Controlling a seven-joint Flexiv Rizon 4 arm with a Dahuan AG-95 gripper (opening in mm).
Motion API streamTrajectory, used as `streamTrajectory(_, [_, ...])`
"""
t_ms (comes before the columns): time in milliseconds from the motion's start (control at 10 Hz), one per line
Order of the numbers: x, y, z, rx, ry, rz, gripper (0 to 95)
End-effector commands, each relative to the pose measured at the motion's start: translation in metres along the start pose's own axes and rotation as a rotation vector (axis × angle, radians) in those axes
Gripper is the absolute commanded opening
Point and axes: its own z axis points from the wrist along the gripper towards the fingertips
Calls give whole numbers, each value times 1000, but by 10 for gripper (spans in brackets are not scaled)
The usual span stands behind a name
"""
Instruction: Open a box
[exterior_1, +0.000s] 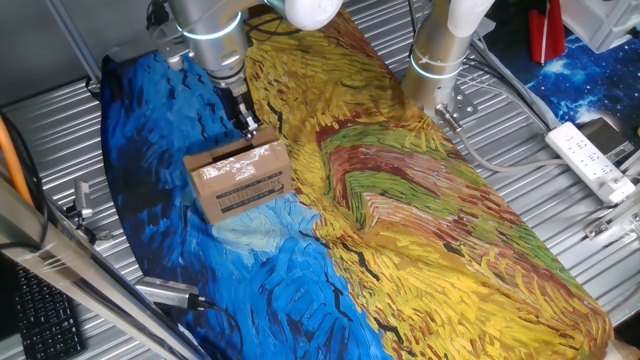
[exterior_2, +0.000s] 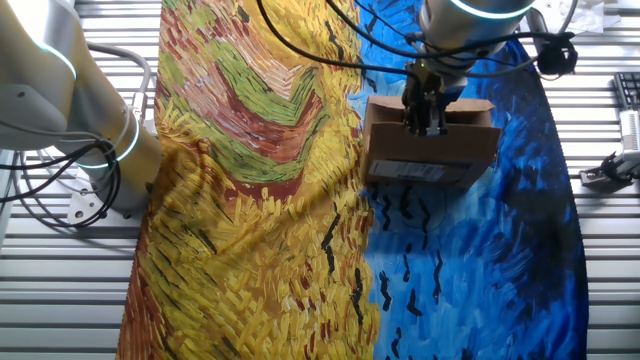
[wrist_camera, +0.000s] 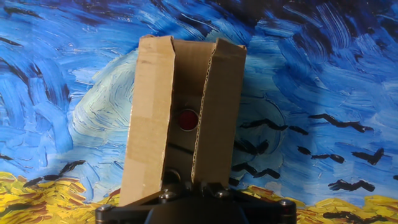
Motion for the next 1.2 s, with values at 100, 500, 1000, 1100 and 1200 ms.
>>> streamTrajectory(100, [1,-1,-2,-1,1,-1,0])
streamTrajectory(500, [4,-9,-10,-5,5,-10,0])
streamTrajectory(1000, [8,-16,-13,-10,6,-20,0])
streamTrajectory(1100, [8,-16,-13,-10,6,-21,0])
streamTrajectory(1200, [10,-20,-14,-8,5,-25,0])
